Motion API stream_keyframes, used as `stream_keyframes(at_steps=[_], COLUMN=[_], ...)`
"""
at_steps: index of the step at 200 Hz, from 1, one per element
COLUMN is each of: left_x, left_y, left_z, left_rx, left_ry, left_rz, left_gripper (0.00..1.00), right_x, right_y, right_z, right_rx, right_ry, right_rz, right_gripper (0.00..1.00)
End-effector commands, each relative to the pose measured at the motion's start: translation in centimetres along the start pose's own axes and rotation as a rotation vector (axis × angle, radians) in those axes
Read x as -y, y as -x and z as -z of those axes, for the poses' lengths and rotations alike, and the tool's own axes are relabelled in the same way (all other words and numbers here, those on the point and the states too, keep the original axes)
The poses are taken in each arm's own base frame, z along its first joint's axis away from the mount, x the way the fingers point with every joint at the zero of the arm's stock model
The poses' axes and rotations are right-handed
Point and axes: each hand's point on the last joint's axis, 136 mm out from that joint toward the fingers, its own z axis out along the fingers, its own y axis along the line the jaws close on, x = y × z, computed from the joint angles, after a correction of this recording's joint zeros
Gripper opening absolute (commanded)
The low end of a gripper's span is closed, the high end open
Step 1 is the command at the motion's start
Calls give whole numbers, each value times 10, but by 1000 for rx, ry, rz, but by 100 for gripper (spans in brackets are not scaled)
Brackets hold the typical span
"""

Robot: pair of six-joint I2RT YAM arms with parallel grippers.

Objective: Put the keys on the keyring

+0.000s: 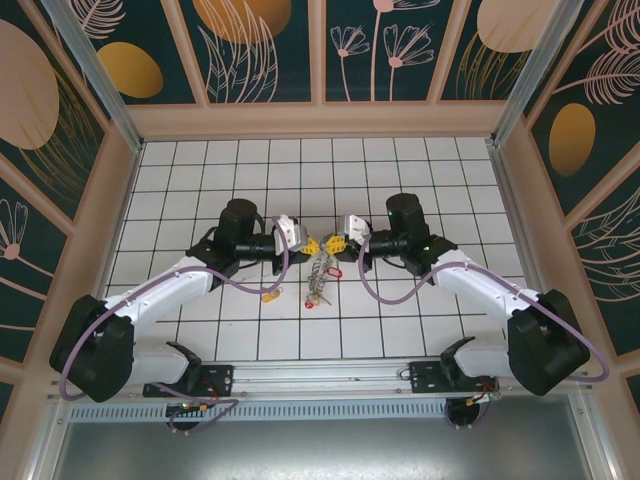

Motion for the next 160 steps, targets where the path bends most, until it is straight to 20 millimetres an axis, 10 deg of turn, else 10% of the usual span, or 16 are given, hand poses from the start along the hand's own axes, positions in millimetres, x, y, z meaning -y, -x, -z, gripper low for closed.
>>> stream_keyframes(at_steps=[1, 65, 149, 160], left_x=[1, -1, 2, 1], left_y=[16, 30, 22, 19], left_z=[-2, -6, -6, -5], left_rx=[46, 100, 69, 40], left_ry=[-37, -69, -75, -65], left_rz=[-1, -3, -7, -11], left_gripper=[0, 22, 0, 0], right_x=[-1, 0, 3, 5], right_y=[25, 20, 18, 9], right_z=[7, 4, 2, -2], right_rx=[78, 54, 44, -21], right_ry=[17, 3, 1, -6], right_rz=[71, 78, 74, 82], right_gripper=[0, 0, 0, 15])
